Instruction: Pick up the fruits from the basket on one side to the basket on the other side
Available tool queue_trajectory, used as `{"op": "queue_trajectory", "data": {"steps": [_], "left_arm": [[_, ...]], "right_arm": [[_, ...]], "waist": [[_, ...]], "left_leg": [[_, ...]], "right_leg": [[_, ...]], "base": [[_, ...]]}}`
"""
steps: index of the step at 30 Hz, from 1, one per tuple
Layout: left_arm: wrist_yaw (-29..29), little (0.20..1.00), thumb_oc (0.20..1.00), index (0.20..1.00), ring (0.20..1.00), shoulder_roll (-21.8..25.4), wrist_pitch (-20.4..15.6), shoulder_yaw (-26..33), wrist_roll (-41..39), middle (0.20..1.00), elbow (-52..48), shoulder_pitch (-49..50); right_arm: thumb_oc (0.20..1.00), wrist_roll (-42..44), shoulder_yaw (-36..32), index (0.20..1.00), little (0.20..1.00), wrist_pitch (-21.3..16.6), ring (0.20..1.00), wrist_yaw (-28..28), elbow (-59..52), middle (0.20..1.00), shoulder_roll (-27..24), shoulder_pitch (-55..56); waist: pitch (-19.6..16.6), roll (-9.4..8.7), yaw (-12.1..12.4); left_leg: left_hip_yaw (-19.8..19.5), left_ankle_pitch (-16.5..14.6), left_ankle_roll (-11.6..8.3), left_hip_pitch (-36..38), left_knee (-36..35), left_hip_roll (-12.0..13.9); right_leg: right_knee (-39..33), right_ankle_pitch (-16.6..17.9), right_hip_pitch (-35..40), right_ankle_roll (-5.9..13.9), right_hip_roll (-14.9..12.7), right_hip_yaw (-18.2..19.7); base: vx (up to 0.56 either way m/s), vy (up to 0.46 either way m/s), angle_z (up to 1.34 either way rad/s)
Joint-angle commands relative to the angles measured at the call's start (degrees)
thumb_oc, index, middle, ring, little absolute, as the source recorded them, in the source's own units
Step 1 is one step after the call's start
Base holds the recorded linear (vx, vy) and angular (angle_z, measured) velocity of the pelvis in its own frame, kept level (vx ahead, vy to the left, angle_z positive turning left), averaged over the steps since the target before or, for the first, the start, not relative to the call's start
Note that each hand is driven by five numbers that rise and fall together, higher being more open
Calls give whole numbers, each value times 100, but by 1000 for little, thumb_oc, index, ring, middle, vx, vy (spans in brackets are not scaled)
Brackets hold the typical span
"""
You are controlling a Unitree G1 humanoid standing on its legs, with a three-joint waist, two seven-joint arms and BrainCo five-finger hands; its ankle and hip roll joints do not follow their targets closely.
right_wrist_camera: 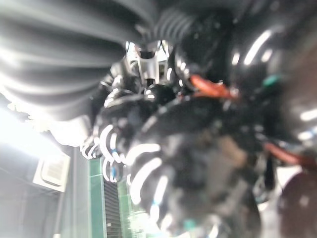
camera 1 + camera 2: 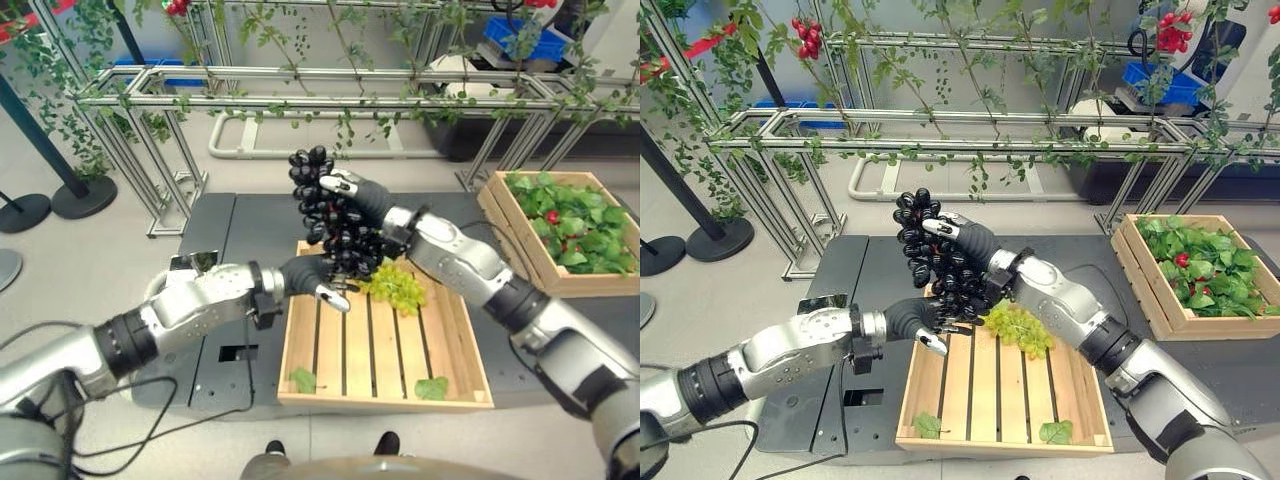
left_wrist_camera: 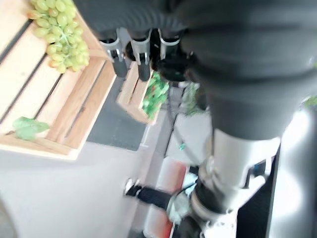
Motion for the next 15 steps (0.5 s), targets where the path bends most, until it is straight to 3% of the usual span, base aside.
{"op": "queue_trajectory", "data": {"steps": [1, 8, 13, 15], "left_arm": [[177, 1000, 1000, 1000, 1000, -50, -503, 684, 576, 1000, 172, -98], [280, 1000, 1000, 1000, 1000, -177, -654, 1459, 1161, 1000, 410, 485], [211, 1000, 1000, 1000, 1000, -30, -642, 1883, 1381, 1000, 321, 1052], [75, 1000, 1000, 1000, 1000, 264, -631, 2151, 1440, 1000, 113, 1450]], "right_arm": [[200, 66, -312, 200, 200, -273, 200, 228, -796, 200, 93, -88], [200, 26, -547, 200, 200, -259, 200, 284, -1079, 200, -9, 153], [200, -3, -629, 200, 200, -250, 200, 284, -1094, 200, -84, 166], [200, -16, -709, 200, 200, -254, 200, 299, -1053, 200, -167, 171]], "waist": [[15, -351, 195], [21, -436, 281], [10, -466, 340], [2, -454, 372]], "left_leg": [[-156, 88, -76, -157, 76, -95], [-171, 81, -64, -188, 99, -89], [-177, 76, -52, -191, 98, -88], [-175, 75, -54, -184, 97, -88]], "right_leg": [[57, 215, 377, 954, -485, -247], [64, 202, 379, 939, -480, -277], [80, 186, 372, 923, -471, -275], [90, 179, 380, 919, -470, -288]], "base": [[0, 0, 0], [0, 0, 0], [1, 1, 1], [4, 2, 2]]}}
